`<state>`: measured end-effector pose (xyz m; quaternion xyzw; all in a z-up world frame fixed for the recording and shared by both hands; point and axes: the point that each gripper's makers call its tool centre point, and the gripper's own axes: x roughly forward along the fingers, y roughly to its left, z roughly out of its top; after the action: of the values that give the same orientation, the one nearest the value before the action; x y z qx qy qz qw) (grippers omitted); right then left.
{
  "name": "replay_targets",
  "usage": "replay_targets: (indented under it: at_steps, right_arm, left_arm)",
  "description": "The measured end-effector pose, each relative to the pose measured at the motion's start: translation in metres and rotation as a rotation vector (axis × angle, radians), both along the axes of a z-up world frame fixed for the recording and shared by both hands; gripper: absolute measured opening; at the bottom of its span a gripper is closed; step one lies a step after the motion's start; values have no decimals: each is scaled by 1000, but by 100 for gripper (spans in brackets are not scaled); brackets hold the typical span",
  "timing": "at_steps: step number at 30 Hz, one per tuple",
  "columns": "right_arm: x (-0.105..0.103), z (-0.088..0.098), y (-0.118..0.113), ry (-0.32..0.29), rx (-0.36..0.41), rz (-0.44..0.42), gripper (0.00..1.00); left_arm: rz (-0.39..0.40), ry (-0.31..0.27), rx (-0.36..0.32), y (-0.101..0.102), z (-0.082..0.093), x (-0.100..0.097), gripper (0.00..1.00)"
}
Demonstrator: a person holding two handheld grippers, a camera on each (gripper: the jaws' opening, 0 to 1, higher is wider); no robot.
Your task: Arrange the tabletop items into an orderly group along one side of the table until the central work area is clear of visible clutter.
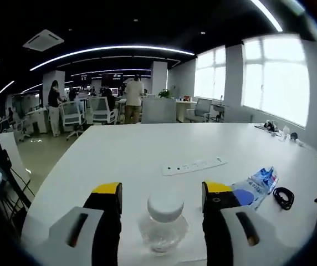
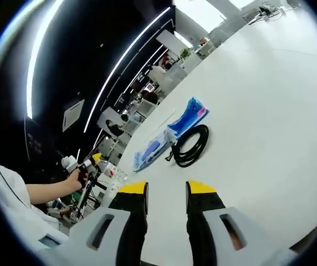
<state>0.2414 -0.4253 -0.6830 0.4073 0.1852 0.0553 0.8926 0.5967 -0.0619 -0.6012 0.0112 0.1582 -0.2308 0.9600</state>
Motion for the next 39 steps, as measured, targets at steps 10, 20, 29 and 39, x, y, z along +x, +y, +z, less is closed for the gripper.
replay_targets:
  at_steps: [10,20,29,39]
  right_arm:
    - [1,-4,-3,0,7,-1,25]
    - [1,-5,-2,5,11,0,25]
    - [0,-8,-2,11,18,-1,24]
    - [-1,-9,-3,14,24,-7,24]
  left_arm:
    - [7,39,-11,9,-10,-17,64]
    - [1,118,24,16,-37,-53,63]
    - [-29,198,23,15,-59,-83,64]
    - [-132,313,67,-9,-78,-115,60]
